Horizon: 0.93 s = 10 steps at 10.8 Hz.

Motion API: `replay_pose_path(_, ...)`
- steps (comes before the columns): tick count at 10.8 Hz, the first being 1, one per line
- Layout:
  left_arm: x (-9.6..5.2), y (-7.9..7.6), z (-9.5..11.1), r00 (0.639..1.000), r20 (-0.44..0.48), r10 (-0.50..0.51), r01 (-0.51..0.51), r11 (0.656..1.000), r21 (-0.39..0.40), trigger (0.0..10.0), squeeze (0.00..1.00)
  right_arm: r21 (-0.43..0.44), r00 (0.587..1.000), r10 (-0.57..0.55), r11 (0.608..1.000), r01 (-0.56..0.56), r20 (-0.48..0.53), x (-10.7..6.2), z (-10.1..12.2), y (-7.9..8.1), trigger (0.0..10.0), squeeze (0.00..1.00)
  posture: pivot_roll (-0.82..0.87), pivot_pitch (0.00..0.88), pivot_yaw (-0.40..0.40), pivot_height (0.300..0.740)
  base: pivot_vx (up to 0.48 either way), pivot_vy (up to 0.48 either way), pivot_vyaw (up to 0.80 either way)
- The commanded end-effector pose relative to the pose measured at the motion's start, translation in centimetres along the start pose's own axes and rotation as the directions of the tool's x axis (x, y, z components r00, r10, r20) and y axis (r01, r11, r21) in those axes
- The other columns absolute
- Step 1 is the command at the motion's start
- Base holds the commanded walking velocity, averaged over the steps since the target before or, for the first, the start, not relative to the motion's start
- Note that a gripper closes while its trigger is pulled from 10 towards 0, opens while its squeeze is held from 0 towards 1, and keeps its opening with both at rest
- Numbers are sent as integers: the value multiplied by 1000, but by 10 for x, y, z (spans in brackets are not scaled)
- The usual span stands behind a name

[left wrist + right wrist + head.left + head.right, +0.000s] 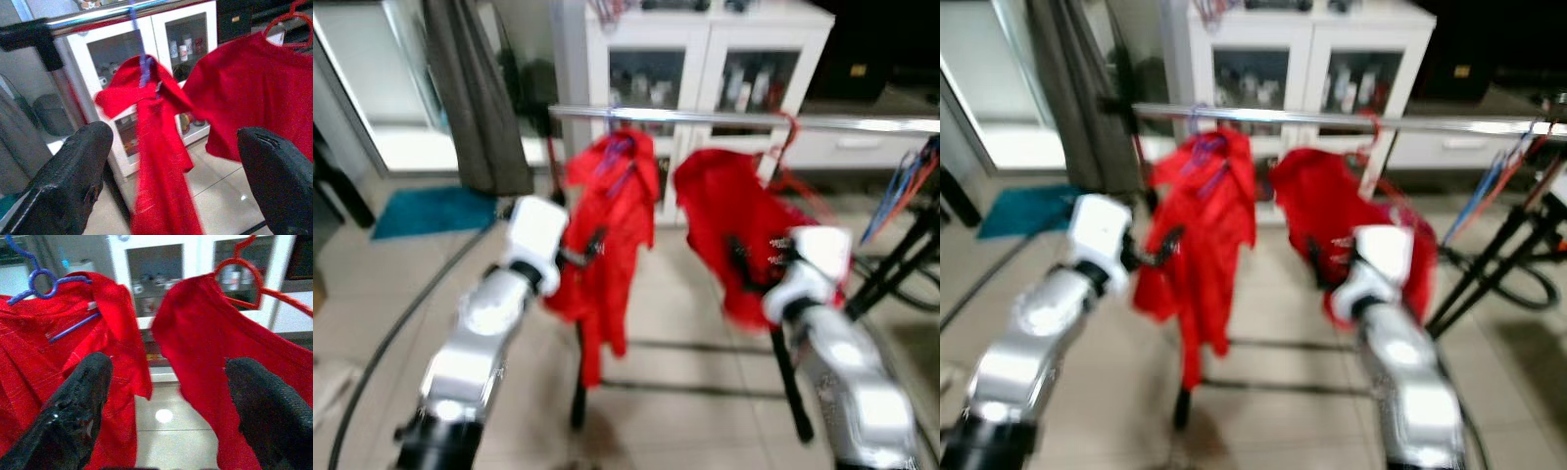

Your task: Hang hanger

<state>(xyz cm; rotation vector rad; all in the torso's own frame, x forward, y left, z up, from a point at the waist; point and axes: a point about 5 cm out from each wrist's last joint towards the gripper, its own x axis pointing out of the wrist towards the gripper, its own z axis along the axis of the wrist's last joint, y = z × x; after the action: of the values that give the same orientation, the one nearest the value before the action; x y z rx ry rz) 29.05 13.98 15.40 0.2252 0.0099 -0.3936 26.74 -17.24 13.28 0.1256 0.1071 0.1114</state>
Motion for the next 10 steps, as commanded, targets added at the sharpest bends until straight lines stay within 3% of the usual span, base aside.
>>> replay_pose_path(1, -1, 7, 2, 1000, -3, 26, -26, 1000, 18, 10000, 1000, -3, 1000, 3, 1000, -3, -1, 2, 2, 3, 10000, 1000, 90, 0, -9, 740, 0, 480, 0)
replay_pose_path(2, -1, 5, 1, 1000, -11, 25, -25, 1000, -4, 10000, 1000, 9, 999, 12, 1000, -12, -30, 4, -2, 5, 10000, 1000, 91, 0, -10, 740, 0, 0, 0)
replay_pose_path(5, 2, 0, 3, 1000, -8, 26, -26, 999, 38, 10000, 1000, 1, 999, 27, 1000, -27, -32, 7, -4, 10, 10000, 1000, 84, 0, -7, 740, 0, 0, 0)
replay_pose_path(7, 6, 5, 0, 996, -26, 89, -89, 996, -7, 10000, 1000, 15, 999, -20, 1000, 21, -32, 9, -5, 4, 10000, 1000, 83, 0, -8, 740, 0, 0, 0)
replay_pose_path(8, 6, 4, -2, 995, -33, 92, -94, 995, -44, 10000, 929, 15, 999, -27, 1000, 27, -37, 10, -5, 2, 10000, 1000, 82, 0, -9, 740, 0, 0, 0)
replay_pose_path(10, 7, 4, -1, 994, -26, 109, -110, 993, -37, 10000, 890, -30, 999, -6, 1000, 5, -45, 11, -4, 0, 10000, 1000, 82, 0, -14, 740, 0, 0, 0)
